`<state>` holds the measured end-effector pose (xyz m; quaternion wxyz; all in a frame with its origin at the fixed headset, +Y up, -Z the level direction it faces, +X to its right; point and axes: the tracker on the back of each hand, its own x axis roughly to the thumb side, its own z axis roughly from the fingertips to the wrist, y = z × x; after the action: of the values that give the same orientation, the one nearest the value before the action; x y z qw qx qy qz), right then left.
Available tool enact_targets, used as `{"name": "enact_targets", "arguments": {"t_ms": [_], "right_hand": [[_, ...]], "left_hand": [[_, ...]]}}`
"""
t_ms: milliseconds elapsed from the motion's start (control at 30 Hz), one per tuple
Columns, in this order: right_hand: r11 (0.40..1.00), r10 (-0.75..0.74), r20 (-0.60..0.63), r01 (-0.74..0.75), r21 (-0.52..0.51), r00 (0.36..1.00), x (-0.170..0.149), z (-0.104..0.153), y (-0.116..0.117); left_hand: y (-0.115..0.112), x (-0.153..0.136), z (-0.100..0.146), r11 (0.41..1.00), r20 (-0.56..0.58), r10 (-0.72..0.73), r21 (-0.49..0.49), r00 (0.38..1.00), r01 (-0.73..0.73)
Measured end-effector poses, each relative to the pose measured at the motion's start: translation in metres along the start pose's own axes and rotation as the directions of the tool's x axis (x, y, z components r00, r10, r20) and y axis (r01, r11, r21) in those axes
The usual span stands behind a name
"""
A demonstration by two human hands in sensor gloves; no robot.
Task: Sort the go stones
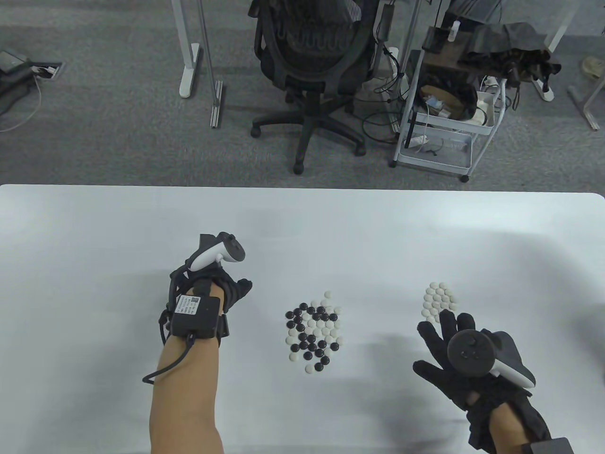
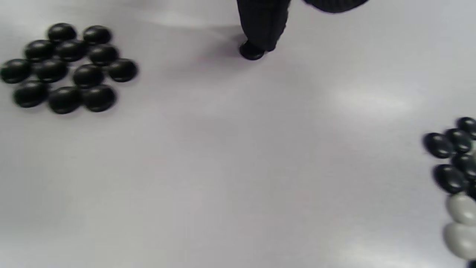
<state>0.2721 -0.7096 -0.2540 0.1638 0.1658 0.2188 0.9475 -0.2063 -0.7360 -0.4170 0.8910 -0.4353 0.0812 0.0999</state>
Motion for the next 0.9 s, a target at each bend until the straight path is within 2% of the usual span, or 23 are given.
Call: {"name": "enact_targets", "arguments": {"t_ms": [233,433,900], "right_hand": [[1.000,0.005,-0.004,-0.005,-0.022,1.000,0.000,-0.001,0.000],[0.999,0.007,-0.005,-0.007,-0.038,1.000,0.000,-0.002,0.000],[1.000,0.007,-0.005,-0.007,-0.028,1.000,0.001,-0.002,0.000]], "left_hand": [[-0.006,-0.031,0.010,1.000,-0.042,-0.006,0.014,0.999,0.007],[-0.008,-0.046,0.012,1.000,-0.070,0.010,0.025,0.998,-0.009],[-0.006,-0.053,0.014,0.999,-0.101,0.014,0.036,0.995,-0.011]]}}
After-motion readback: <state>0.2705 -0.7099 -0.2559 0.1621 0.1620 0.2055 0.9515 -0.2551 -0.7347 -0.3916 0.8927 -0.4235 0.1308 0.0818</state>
